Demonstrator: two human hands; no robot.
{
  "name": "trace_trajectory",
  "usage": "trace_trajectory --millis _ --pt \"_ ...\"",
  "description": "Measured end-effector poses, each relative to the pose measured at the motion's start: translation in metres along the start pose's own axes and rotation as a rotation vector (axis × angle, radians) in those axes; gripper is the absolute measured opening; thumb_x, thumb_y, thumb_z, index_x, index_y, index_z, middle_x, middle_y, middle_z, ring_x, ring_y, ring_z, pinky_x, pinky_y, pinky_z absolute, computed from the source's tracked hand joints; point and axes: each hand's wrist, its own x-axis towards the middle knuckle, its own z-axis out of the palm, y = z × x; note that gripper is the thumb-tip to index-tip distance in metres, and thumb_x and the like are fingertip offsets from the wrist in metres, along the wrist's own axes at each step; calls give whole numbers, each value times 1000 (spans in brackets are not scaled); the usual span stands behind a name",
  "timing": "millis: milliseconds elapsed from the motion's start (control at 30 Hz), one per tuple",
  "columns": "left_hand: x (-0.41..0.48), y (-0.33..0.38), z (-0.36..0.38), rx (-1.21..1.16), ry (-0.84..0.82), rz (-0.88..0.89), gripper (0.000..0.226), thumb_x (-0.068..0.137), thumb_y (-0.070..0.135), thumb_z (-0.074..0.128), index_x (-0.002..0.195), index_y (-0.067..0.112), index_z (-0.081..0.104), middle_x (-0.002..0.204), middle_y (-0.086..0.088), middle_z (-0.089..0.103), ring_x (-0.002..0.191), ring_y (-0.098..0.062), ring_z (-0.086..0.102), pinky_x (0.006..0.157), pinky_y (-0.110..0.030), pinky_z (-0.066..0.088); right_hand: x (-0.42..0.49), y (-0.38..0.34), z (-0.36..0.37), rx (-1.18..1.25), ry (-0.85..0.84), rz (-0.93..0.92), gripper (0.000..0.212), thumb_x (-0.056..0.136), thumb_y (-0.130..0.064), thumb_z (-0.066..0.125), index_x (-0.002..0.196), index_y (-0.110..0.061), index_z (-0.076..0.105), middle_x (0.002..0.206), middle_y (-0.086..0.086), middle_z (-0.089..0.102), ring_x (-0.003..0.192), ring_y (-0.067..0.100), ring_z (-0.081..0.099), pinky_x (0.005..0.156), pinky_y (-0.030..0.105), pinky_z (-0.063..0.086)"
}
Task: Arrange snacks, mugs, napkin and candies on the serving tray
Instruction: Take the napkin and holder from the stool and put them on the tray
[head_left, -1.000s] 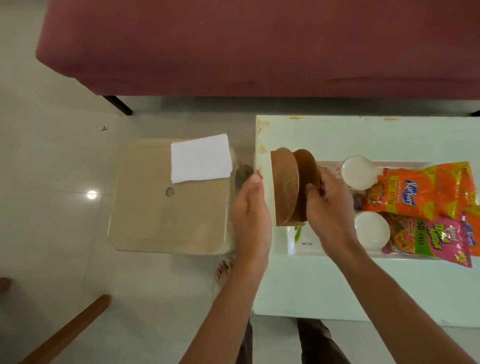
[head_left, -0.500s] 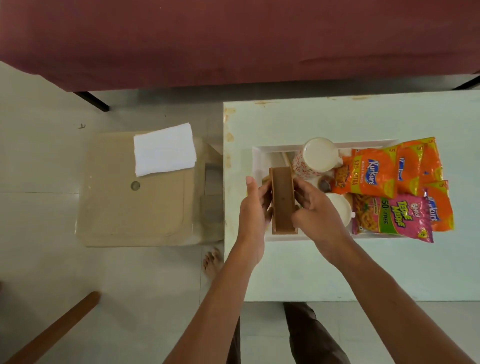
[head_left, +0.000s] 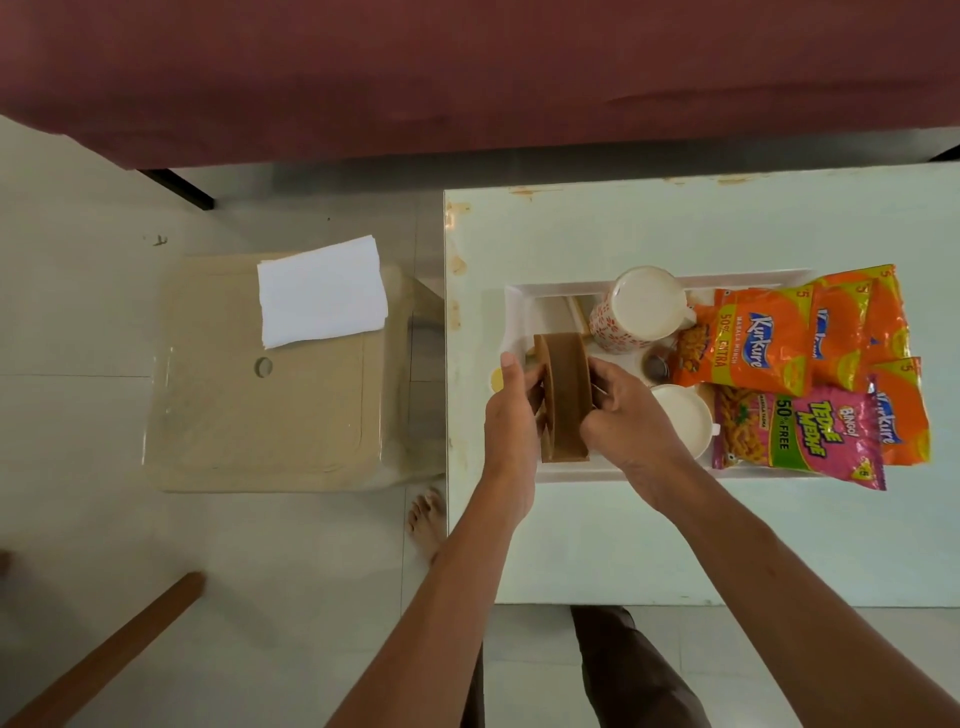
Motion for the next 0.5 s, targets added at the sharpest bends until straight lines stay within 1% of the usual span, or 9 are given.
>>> trace_trajectory --millis 100,200,233,300,333,367,400,467,500 --pt "3 1 -4 -41 2 -22 59 103 58 26 132 22 63 92 23 72 94 4 65 76 -15 49 1 -2 7 17 32 21 69 78 5 58 138 -28 52 114 -4 69 107 17 64 86 39 58" --pt "2 2 -9 -62 -2 -38 59 104 56 27 135 18 61 91 24 72 100 1 64 88 -21 50 -3 -7 13 13 71 34 65 78 7 56 134 -27 54 105 -10 69 97 10 63 68 21 52" --pt "1 4 -12 -62 -11 -41 59 105 55 27 136 17 60 96 21 72 106 -3 64 97 -26 50 -6 -10 15 -4 82 27 66 78 8 56 134 -27 52 104 -11 67 96 9 62 64 16 48" --pt "1 10 -26 -78 -35 -37 59 105 53 27 139 14 57 118 10 70 123 -13 60 112 -34 43 -14 -22 20 -83 153 -39 73 75 8 57 139 -26 47 111 -11 61 95 6 58 61 7 42" --pt "1 14 -35 -98 -39 -29 60 105 52 29 141 12 54 131 3 66 129 -16 57 115 -36 40 -17 -29 23 -138 212 -99 76 74 8 58 141 -24 45 117 -10 56 97 4 55 66 4 41" --pt "0 18 -45 -115 -37 -11 59 105 52 30 142 11 53 139 -2 61 132 -17 55 115 -36 40 -21 -37 24 -189 271 -168 76 74 6 59 143 -21 44 122 -8 54 104 7 53 77 5 40" --pt "0 24 -59 -134 -26 16 59 104 51 33 143 12 53 142 -3 59 132 -16 56 114 -35 41 -23 -46 29 -223 311 -231 74 76 3 60 144 -19 43 129 -5 54 112 10 52 87 11 40" --pt "0 37 -88 -161 25 81 54 103 50 37 140 13 56 138 -2 63 125 -14 61 109 -32 46 -22 -67 42 -218 311 -300 65 84 -6 62 145 -19 44 139 -3 54 123 13 52 98 27 44" --pt "1 44 -104 -172 66 119 51 103 48 40 137 14 58 134 -1 66 121 -13 64 106 -31 48 -19 -78 50 -196 284 -309 60 87 -11 62 144 -20 46 141 -4 55 125 12 52 100 28 45"
